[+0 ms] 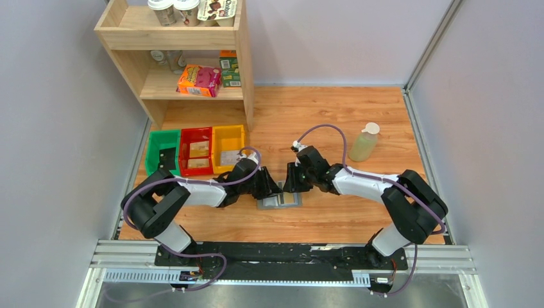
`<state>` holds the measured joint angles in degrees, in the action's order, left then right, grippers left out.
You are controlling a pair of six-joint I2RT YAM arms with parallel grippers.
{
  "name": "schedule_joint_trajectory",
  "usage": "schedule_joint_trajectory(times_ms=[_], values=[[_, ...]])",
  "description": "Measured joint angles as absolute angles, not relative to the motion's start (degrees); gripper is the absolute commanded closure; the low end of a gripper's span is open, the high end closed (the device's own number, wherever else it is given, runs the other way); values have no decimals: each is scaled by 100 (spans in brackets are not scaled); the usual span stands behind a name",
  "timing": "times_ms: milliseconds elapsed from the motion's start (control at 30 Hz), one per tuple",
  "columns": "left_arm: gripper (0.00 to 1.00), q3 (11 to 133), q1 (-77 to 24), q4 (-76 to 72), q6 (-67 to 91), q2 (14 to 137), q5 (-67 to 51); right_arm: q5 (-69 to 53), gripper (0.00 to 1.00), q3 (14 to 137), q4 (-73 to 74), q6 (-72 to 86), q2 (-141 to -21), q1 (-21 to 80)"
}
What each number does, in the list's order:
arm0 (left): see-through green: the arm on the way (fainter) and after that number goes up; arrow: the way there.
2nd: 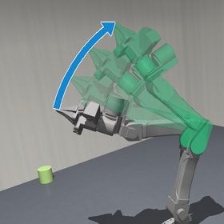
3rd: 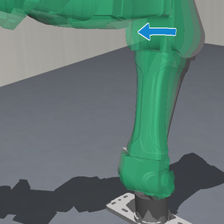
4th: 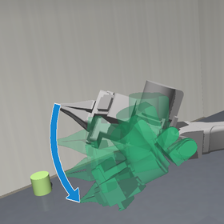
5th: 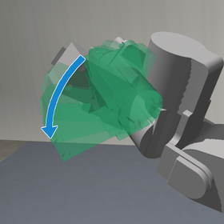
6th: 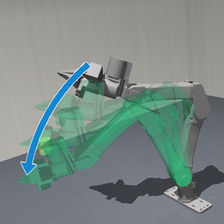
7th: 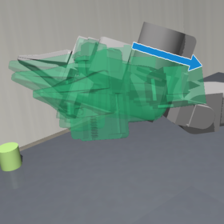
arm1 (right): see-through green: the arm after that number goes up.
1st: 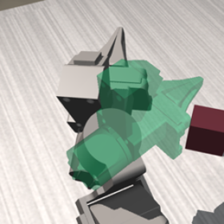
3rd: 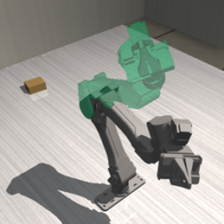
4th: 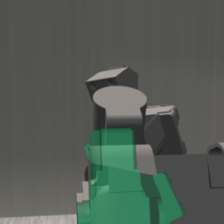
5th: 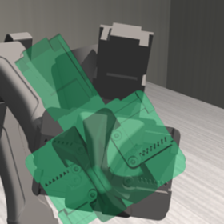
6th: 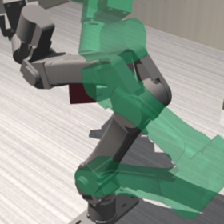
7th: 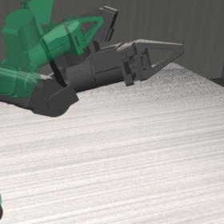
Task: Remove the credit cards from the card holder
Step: Remove the credit card from the card holder.
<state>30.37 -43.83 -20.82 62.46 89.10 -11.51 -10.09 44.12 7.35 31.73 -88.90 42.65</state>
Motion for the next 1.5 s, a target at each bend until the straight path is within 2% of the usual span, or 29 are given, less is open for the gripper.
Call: schedule_joint_trajectory(times_ms=[133, 233, 400, 867, 933, 1000, 1233, 1500], values=[[67, 3037, -4366, -2222, 6346, 9045, -1253, -1020, 68, 4386, 652, 3183, -8906, 4254], [74, 3035, -4362, -2311, 6449, 9102, -1308, -1020, 68, 4386, 626, 3194, -8912, 4230], [80, 2932, -4364, -2453, 6580, 9105, -1308, -1061, 68, 4316, 473, 3273, -8919, 4228], [83, 2733, -4364, -2679, 6790, 9000, -1192, -1210, 68, 3962, -261, 3708, -8917, 4171], [88, 2714, -4364, -2742, 6810, 9013, -1192, -1234, 68, 3913, -366, 3778, -8917, 4156], [100, 2672, -4364, -2880, 6847, 9065, -1192, -1256, 68, 3883, -429, 3824, -8917, 4141], [100, 2589, -4364, -3188, 6928, 9166, -1184, -1275, 68, 3817, -475, 3903, -8838, 4047], [100, 2539, -4362, -3374, 6936, 9164, -1144, -1127, 68, 3743, 117, 3710, -8364, 3911]])
